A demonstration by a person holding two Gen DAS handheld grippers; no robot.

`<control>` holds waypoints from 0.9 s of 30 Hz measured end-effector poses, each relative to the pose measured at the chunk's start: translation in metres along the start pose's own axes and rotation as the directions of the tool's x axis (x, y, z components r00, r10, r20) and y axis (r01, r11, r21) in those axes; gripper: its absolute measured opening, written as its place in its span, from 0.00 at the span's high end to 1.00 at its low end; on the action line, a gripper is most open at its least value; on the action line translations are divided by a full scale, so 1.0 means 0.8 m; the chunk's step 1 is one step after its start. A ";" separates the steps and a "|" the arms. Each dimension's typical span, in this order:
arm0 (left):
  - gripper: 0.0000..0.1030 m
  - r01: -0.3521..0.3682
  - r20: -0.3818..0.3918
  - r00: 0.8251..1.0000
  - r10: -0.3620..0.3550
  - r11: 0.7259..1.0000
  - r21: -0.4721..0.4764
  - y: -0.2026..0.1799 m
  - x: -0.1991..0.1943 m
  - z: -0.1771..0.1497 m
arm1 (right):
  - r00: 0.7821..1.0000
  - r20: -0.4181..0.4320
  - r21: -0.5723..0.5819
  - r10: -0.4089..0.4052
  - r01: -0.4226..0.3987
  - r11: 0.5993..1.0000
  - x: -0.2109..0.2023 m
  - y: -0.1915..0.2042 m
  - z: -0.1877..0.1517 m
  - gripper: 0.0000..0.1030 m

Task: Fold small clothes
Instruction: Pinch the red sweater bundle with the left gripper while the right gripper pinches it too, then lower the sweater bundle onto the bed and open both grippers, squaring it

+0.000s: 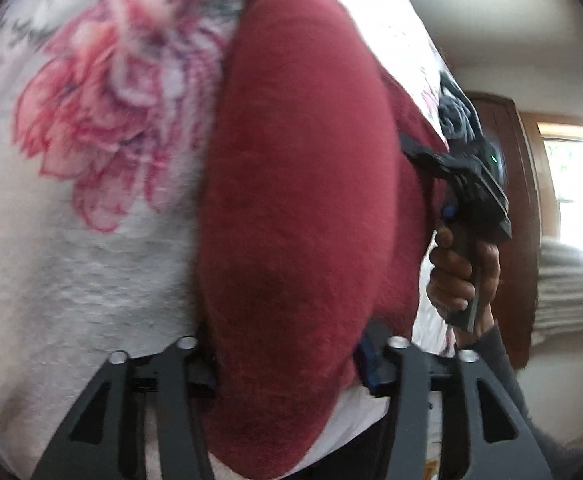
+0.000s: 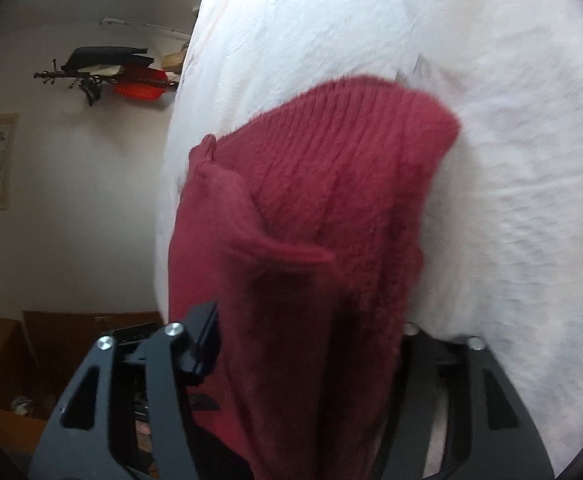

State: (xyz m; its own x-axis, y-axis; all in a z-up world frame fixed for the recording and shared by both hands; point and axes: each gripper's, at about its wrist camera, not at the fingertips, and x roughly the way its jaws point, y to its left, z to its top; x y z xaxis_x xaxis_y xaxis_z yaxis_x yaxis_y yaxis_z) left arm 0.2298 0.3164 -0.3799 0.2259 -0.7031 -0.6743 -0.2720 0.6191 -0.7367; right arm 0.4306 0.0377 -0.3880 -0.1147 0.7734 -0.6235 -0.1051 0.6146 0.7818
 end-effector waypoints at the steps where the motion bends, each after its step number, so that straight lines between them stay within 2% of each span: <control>1: 0.41 -0.028 0.011 1.000 0.028 1.000 -0.006 0.000 -0.007 -0.001 | 0.999 0.021 -0.002 -0.024 0.024 1.000 -0.010 0.004 -0.002 0.34; 2: 0.38 -0.073 0.040 0.997 0.073 0.997 -0.005 -0.004 -0.020 -0.004 | 0.996 0.059 -0.004 -0.061 0.062 0.998 -0.029 0.008 -0.007 0.34; 3: 0.36 -0.125 0.106 0.987 0.124 0.992 0.010 -0.014 -0.043 -0.010 | 0.992 0.095 -0.006 -0.080 0.081 0.997 -0.042 0.014 -0.014 0.35; 5: 0.32 -0.190 0.223 0.960 0.173 0.980 0.061 -0.036 -0.078 -0.022 | 0.979 0.181 -0.004 -0.096 0.098 0.995 -0.074 0.023 -0.025 0.40; 6: 0.32 -0.188 0.266 0.951 0.156 0.977 0.101 -0.048 -0.093 -0.029 | 0.971 0.222 -0.006 -0.085 0.089 0.996 -0.091 0.027 -0.037 0.45; 7: 0.32 -0.148 0.276 0.956 0.101 0.977 0.154 -0.062 -0.102 -0.036 | 0.968 0.239 -0.010 -0.077 0.082 0.997 -0.099 0.029 -0.043 0.49; 9: 0.32 -0.077 0.231 0.973 0.020 0.967 0.242 -0.085 -0.093 -0.044 | 0.965 0.246 -0.044 -0.096 0.110 0.993 -0.102 0.034 -0.059 0.52; 11: 0.32 -0.063 0.178 0.984 0.010 0.954 0.292 -0.093 -0.070 -0.046 | 0.967 0.221 -0.065 -0.126 0.144 0.987 -0.085 0.039 -0.057 0.57; 12: 0.33 -0.066 0.135 0.990 0.026 0.952 0.300 -0.093 -0.047 -0.047 | 0.968 0.209 -0.067 -0.137 0.154 0.986 -0.078 0.038 -0.056 0.68; 13: 0.33 -0.073 0.107 0.993 0.043 0.953 0.295 -0.085 -0.033 -0.046 | 0.964 0.214 -0.069 -0.158 0.176 0.982 -0.075 0.035 -0.057 0.89; 14: 0.34 -0.085 0.086 0.994 0.062 0.953 0.290 -0.080 -0.018 -0.045 | 0.953 0.239 -0.080 -0.188 0.212 0.974 -0.075 0.042 -0.055 0.88; 16: 0.39 -0.128 0.055 0.992 0.117 0.953 0.274 -0.067 0.006 -0.049 | 0.943 0.288 -0.116 -0.165 0.205 0.972 -0.079 0.056 -0.060 0.89; 18: 0.40 -0.117 0.046 0.993 0.109 0.961 0.250 -0.061 0.010 -0.047 | 0.927 0.316 -0.149 -0.201 0.258 0.955 -0.075 0.059 -0.061 0.89; 20: 0.40 -0.092 0.026 0.996 0.088 0.967 0.238 -0.064 0.002 -0.043 | 0.924 0.269 -0.123 -0.272 0.313 0.942 -0.056 0.032 -0.049 0.89; 21: 0.42 -0.072 0.020 0.997 0.069 0.970 0.233 -0.067 -0.008 -0.039 | 0.929 0.252 -0.111 -0.272 0.307 0.945 -0.050 0.023 -0.047 0.88; 24: 0.41 -0.034 0.098 0.995 0.007 0.959 0.281 -0.099 -0.053 -0.025 | 0.931 0.277 -0.106 -0.238 0.276 0.955 -0.066 0.020 -0.050 0.80; 27: 0.40 -0.033 0.180 0.983 -0.023 0.953 0.303 -0.107 -0.084 0.029 | 0.909 0.359 -0.082 -0.212 0.257 0.963 -0.102 0.023 -0.061 0.80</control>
State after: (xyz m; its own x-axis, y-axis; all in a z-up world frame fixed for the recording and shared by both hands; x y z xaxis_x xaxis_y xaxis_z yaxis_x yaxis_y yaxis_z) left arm 0.2593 0.3188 -0.2726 0.3963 -0.6426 -0.6557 0.0165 0.7190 -0.6948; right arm 0.3901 -0.0220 -0.3231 0.2730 0.6281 -0.7287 -0.2115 0.7781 0.5915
